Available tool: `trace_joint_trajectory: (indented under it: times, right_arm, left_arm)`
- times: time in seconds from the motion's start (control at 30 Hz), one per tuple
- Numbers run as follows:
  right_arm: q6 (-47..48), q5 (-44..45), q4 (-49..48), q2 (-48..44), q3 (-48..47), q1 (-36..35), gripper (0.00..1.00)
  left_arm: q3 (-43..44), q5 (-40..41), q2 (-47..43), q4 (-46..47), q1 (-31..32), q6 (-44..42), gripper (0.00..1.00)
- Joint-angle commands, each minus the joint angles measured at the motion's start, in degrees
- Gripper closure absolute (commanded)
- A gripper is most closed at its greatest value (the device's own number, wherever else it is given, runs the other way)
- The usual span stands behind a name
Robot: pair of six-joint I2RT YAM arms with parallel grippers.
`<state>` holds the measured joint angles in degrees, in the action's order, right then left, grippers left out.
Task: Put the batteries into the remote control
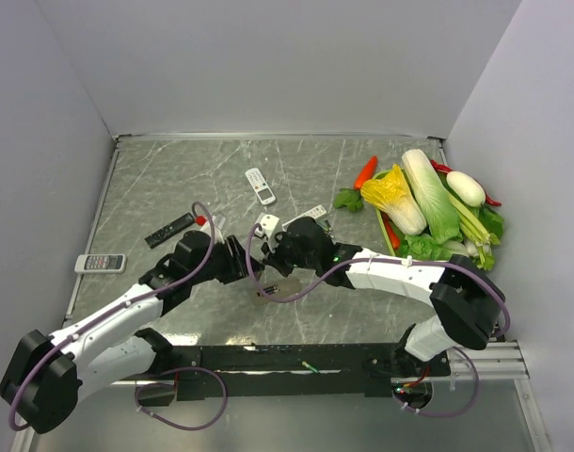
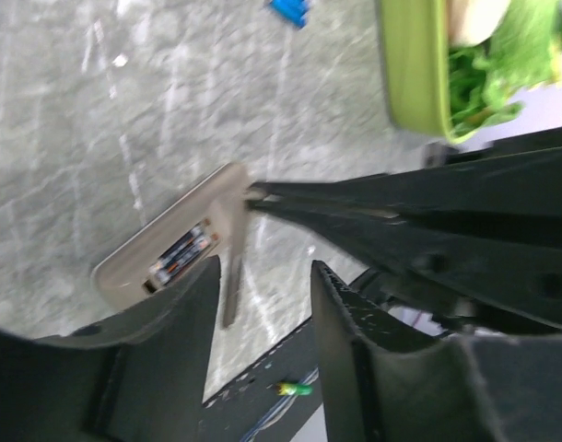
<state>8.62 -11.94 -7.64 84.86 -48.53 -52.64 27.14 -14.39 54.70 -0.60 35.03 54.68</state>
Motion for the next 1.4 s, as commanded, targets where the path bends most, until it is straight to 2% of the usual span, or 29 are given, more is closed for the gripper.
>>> trace_joint_trajectory:
  times: [0.0,0.17,0.4,0.43,0.5,0.6,0.67,0.77,0.8,0.9,0.97,1.07,1.1,1.13,1.2,1.37]
  right_arm:
    - [1.5,1.8,-2.5,-3.2,0.0,-0.4,1.0]
    - [1.0,2.7,-2.7,-3.5,-0.1,-0.4,1.0]
    - [0.5,2.5,-2.8,-3.5,-0.3,-0.4,1.0]
    - [0.3,2.6,-2.9,-3.5,-0.3,-0.4,1.0]
    - [0.1,2.7,-3.2,-3.6,-0.2,-0.5,1.0]
    - [-1.1,1.8,-3.4,-3.7,-0.1,-0.4,1.0]
    - [-3.3,1.2,-3.8,-4.5,0.5,-0.4,1.0]
    - [-7.6,-4.6,-6.9,-7.7,3.2,2.4,0.89]
    - [-8.5,-7.1,-9.9,-8.8,4.1,3.5,0.77]
    - [-12.7,-15.6,-13.6,-14.4,8.1,6.4,0.57]
    - [-13.5,-20.3,-16.4,-18.8,10.7,7.2,0.5]
    - [-14.9,-24.7,-21.2,-24.4,14.2,8.3,0.32]
    - [-15.2,-26.8,-22.7,-25.7,15.1,8.4,0.21]
    - [-15.7,-27.6,-23.9,-26.9,16.8,8.4,0.17]
    - [-15.8,-30.1,-26.6,-29.8,17.9,8.5,0.12]
    - [-15.1,-36.0,-26.6,-33.8,18.1,9.1,0.11]
  left_arm:
    - [2.5,-1.2,1.1,-2.7,-0.1,-3.4,0.54]
    - [3.4,-0.5,1.1,-5.2,0.0,-5.4,0.6]
    - [2.7,-2.2,1.5,-3.5,0.0,-5.9,0.71]
    - [2.5,-2.3,1.5,-3.4,0.0,-6.1,0.78]
    - [2.1,-2.8,1.5,-3.1,0.0,-6.1,0.84]
    - [1.4,-3.8,0.6,-1.5,0.0,-6.1,0.98]
    - [0.6,-4.1,-0.1,-0.3,-0.1,-6.7,0.99]
    - [-1.0,-4.8,-2.9,2.4,0.0,-6.6,0.99]
    - [-1.6,-5.2,-3.5,3.5,-0.1,-6.5,0.99]
    - [-5.1,-8.0,-6.8,9.5,-0.1,-5.8,0.99]
    - [-6.6,-11.1,-9.3,15.2,-0.1,-5.0,0.99]
    - [-9.7,-15.2,-13.0,21.8,-0.1,-3.7,0.99]
    - [-11.0,-16.4,-13.8,26.5,-0.1,-3.3,0.99]
    - [-11.5,-17.5,-14.5,29.1,-0.1,-2.4,0.99]
    - [-11.9,-20.8,-15.9,34.2,-0.1,-1.9,0.99]
    - [-11.1,-27.5,-16.8,42.3,-0.1,-1.2,0.99]
